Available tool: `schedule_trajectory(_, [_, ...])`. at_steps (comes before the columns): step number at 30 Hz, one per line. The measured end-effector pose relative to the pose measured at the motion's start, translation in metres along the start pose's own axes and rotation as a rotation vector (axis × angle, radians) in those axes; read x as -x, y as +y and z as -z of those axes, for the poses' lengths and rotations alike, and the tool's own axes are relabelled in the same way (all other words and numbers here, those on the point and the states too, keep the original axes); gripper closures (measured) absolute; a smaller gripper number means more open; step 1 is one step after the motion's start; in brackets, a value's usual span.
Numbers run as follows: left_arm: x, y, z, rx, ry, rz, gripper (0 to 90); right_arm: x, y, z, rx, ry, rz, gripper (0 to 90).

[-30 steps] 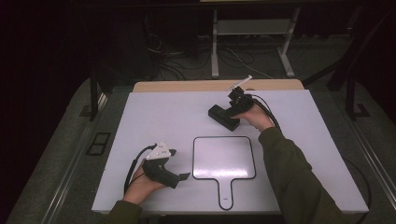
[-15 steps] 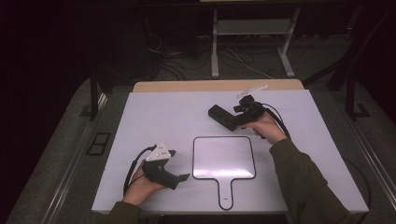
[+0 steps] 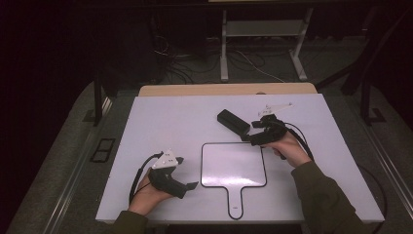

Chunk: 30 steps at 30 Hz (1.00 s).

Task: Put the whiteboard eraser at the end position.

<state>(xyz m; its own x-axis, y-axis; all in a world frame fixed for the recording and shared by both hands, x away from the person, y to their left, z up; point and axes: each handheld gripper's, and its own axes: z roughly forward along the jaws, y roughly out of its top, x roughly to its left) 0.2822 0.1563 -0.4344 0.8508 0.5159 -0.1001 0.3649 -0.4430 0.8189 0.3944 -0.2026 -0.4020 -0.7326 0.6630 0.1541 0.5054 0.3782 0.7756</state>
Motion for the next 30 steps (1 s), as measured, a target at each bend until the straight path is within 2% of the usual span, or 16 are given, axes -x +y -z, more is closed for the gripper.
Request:
schedule_trajectory(4, [0.0, 0.0, 0.001, 0.007, 0.003, 0.005, 0.0, -0.008, -0.012, 0.008, 0.031, -0.016, 0.014, 17.9])
schedule_trajectory(9, [0.001, 0.0, 0.001, 0.009, 0.001, 0.001, 0.0, -0.013, -0.022, 0.019, 0.042, -0.026, 0.021, 17.2])
schedule_trajectory(11, [0.001, 0.0, 0.001, 0.007, -0.001, 0.005, 0.0, -0.015, -0.027, 0.025, 0.056, -0.013, 0.01, 17.2])
schedule_trajectory(20, [0.001, 0.0, 0.001, 0.011, 0.0, 0.003, 0.0, -0.021, -0.047, 0.047, 0.089, -0.016, 0.009, 15.8])
schedule_trajectory(27, [0.001, 0.0, 0.002, 0.014, 0.003, 0.006, 0.0, -0.026, -0.066, 0.059, 0.081, -0.042, 0.027, 15.8])
schedule_trajectory(30, [0.001, 0.0, 0.003, 0.015, 0.004, 0.005, 0.0, -0.028, -0.074, 0.066, 0.094, -0.033, 0.022, 15.8])
